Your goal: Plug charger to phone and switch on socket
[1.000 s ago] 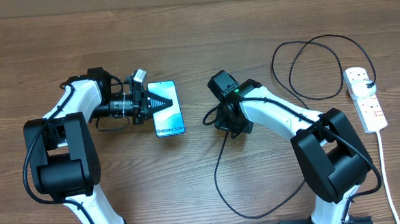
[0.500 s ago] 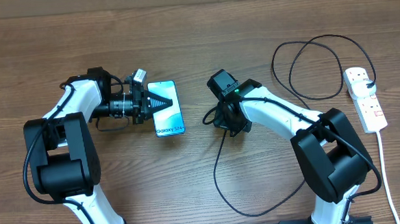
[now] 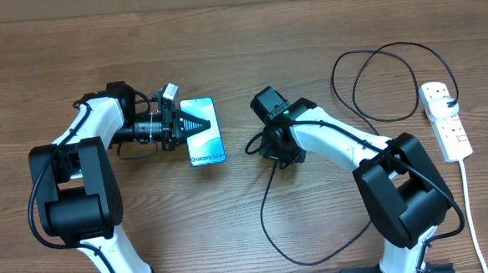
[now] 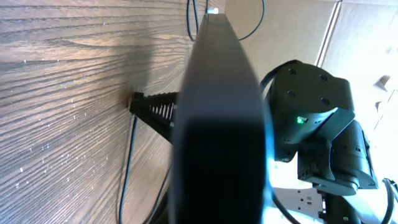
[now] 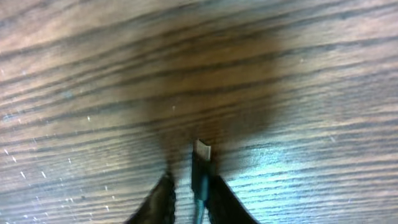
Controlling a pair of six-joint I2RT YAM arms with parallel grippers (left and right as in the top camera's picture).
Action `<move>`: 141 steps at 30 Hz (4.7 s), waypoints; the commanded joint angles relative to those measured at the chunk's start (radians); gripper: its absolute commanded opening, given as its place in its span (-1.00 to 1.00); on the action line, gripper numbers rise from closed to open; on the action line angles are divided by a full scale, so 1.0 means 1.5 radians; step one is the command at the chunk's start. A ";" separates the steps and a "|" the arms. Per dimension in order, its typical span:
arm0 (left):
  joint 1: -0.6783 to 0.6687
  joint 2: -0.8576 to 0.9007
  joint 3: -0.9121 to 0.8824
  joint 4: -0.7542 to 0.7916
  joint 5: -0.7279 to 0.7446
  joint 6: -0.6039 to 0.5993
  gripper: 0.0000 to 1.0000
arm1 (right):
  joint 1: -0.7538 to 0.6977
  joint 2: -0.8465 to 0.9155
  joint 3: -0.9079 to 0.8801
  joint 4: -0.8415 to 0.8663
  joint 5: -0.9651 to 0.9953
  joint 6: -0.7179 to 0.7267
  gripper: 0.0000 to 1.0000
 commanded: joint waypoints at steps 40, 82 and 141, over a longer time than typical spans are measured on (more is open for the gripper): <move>-0.001 -0.011 -0.003 0.042 0.030 0.015 -0.92 | -0.023 0.002 -0.003 -0.013 -0.052 -0.072 -0.55; 0.000 -0.011 -0.002 0.057 0.181 0.012 -0.91 | -0.032 -0.027 -0.003 0.020 -0.252 -0.220 -0.93; 0.002 -0.011 -0.002 0.737 0.163 -0.521 -0.92 | 0.016 -0.140 -0.003 0.057 -0.263 -0.274 -0.14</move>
